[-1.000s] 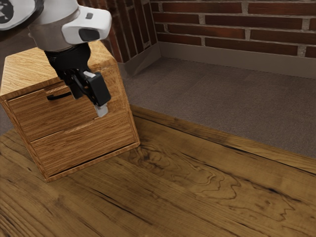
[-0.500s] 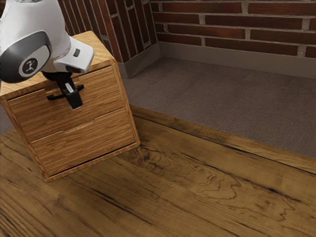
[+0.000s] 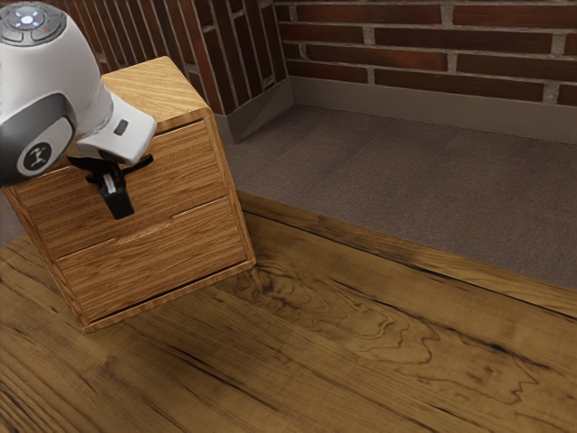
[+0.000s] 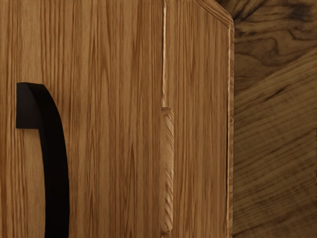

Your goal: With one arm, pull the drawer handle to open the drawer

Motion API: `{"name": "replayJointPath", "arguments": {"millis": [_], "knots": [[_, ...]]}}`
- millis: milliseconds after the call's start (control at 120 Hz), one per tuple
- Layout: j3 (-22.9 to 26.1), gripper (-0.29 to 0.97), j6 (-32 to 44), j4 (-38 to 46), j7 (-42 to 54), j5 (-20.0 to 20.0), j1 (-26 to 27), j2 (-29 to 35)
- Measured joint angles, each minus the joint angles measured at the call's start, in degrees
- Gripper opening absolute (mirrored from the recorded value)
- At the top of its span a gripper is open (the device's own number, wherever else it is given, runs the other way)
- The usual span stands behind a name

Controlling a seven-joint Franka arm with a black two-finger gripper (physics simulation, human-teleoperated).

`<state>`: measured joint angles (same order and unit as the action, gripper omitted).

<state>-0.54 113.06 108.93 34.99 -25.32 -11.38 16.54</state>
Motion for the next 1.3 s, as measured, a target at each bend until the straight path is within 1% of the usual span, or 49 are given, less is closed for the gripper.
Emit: {"name": "replayJointPath", "arguments": {"millis": [133, 408, 508, 583, 700, 775, 808, 883, 1017, 1158, 1283, 1300], "knots": [[-2.09, 0.68, 1.85, -0.17, 1.54, 0.69, -0.07, -0.02], [-1.94, 0.68, 3.77, 1.1, 3.81, 2.45, 0.13, -0.84], [-1.9, 0.74, 4.06, 2.15, 4.38, 2.94, 0.04, -1.5], [-1.87, 0.69, 4.16, 2.37, 4.78, 3.26, 0.07, -1.43], [-0.24, 0.64, 4.04, 2.44, 5.25, 3.49, 0.1, -1.38], [0.62, 0.63, 3.89, 3.02, 5.48, 3.64, -0.25, -0.66], [0.87, 0.6, 3.85, 3.61, 5.59, 3.69, -0.14, 0.13], [1.31, 0.63, 3.84, 5.11, 5.76, 3.65, 0.27, 2.31], [2.2, 0.69, 3.88, 6.25, 6.02, 3.62, 0.36, 3.15], [3.52, 0.66, 4.04, 7.86, 6.22, 3.73, 0.33, 4.3], [4.01, 0.71, 4.14, 9.23, 6.35, 4.25, 0.38, 5.25], [4.02, 0.68, 4.14, 9.39, 6.37, 4.29, 0.41, 5.41]]}}
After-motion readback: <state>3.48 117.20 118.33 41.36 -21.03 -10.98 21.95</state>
